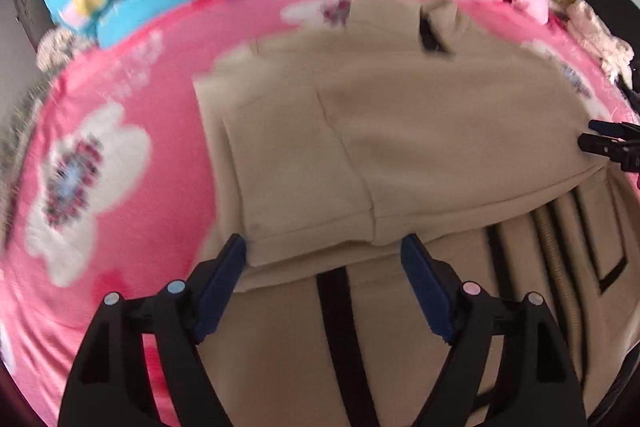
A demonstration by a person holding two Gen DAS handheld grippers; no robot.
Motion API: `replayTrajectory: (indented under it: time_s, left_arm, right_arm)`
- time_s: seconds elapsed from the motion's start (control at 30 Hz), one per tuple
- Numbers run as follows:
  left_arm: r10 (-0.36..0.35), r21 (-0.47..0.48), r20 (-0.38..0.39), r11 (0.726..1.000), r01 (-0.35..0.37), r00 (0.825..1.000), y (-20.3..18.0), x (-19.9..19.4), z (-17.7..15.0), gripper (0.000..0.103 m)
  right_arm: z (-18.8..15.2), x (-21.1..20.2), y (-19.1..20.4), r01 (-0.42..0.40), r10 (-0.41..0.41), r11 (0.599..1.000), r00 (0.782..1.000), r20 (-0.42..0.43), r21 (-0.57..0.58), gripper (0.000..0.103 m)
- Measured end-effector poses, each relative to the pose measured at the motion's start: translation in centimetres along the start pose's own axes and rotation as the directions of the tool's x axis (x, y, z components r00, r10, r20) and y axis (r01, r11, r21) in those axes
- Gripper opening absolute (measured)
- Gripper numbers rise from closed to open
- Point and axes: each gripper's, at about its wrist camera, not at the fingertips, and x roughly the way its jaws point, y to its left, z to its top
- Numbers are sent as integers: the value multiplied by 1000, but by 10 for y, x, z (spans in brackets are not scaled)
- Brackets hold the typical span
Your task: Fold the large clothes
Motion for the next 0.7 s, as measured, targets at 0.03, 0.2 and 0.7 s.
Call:
replayTrajectory:
  time_s: [0.03, 0.2, 0.7]
  left_arm:
    - [-11, 11, 36, 1000, 10, 999, 1, -13, 4, 78]
    - [-56, -1, 149, 998, 57, 987, 11, -46, 70, 78]
    - [-88, -116, -33, 990, 84, 996, -13, 133, 256, 78]
  right_arm:
    - [6, -12, -2, -35, 35, 999, 999, 24, 10, 86]
    - [77, -45, -15, -229, 216, 968, 969, 122, 102, 86]
    - [225, 138, -7, -187, 222, 953, 967, -128, 237, 57]
